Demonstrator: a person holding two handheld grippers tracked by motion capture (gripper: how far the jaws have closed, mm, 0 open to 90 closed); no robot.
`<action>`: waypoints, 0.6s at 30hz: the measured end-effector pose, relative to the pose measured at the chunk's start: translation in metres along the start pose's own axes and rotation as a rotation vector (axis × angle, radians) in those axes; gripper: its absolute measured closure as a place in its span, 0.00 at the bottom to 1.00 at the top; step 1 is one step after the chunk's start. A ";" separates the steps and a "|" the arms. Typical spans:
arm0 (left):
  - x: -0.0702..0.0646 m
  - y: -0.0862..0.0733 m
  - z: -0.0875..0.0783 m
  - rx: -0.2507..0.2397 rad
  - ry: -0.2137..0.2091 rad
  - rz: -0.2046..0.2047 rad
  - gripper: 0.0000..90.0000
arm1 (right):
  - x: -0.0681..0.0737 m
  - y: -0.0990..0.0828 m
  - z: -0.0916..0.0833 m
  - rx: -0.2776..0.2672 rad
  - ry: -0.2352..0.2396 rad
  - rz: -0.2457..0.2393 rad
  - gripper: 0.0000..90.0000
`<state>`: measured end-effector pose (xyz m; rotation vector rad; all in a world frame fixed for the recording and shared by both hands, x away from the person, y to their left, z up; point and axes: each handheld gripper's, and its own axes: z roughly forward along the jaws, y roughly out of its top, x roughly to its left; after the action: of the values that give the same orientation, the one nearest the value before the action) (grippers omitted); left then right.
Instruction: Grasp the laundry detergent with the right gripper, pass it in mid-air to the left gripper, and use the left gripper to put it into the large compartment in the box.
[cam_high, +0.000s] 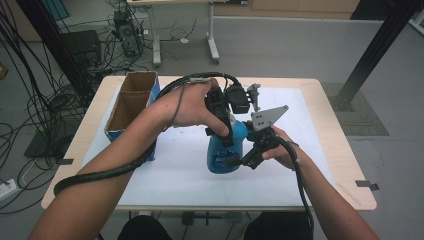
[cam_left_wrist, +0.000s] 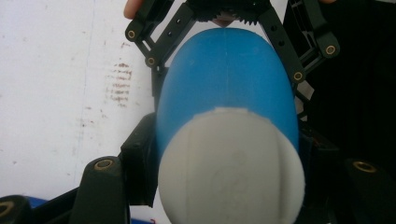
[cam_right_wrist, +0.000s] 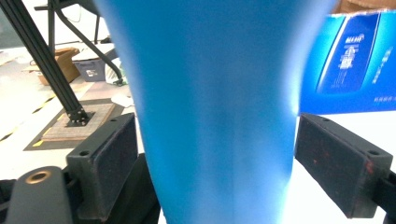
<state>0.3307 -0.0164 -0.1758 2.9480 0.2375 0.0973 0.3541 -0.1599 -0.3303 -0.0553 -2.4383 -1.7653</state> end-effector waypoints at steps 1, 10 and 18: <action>0.000 0.000 0.000 -0.002 -0.002 -0.008 0.42 | 0.000 0.000 -0.001 0.006 -0.024 0.002 0.05; 0.001 -0.002 -0.001 0.002 0.005 -0.017 0.42 | 0.004 0.004 -0.005 0.079 -0.057 -0.004 0.02; 0.001 -0.007 -0.001 0.008 0.005 -0.035 0.42 | 0.004 0.008 -0.012 0.212 -0.052 0.019 0.01</action>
<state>0.3306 -0.0093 -0.1761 2.9501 0.2905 0.0998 0.3524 -0.1692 -0.3182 -0.1035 -2.6371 -1.5066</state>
